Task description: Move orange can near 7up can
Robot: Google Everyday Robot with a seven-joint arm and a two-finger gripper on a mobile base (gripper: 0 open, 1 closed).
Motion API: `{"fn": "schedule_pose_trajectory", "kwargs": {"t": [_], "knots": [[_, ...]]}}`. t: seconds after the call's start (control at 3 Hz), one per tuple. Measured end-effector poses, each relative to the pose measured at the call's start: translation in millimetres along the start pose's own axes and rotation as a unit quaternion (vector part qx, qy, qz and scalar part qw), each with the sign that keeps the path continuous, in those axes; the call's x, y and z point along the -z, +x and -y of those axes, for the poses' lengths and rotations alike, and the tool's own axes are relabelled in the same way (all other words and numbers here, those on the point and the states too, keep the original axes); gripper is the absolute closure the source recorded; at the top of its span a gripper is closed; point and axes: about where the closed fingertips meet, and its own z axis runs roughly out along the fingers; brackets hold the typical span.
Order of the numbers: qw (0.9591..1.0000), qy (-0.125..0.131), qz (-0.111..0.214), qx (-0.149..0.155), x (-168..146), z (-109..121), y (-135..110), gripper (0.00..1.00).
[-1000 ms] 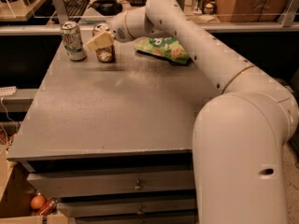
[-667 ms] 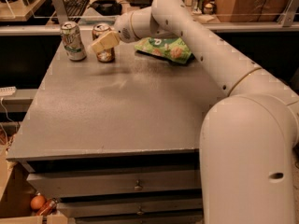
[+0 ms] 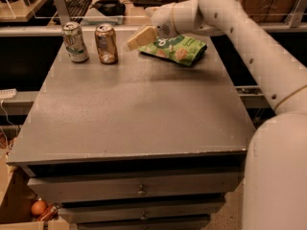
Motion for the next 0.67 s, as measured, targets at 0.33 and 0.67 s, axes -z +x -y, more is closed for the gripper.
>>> {"fn": "schedule_pose_trajectory", "kwargs": {"t": [0.33, 0.67], "knots": [[0.9973, -0.017, 0.008, 0.071, 84.5, 11.3, -7.0, 0.0], [0.9971, -0.034, 0.003, 0.068, 78.6, 3.2, -6.3, 0.0]]}}
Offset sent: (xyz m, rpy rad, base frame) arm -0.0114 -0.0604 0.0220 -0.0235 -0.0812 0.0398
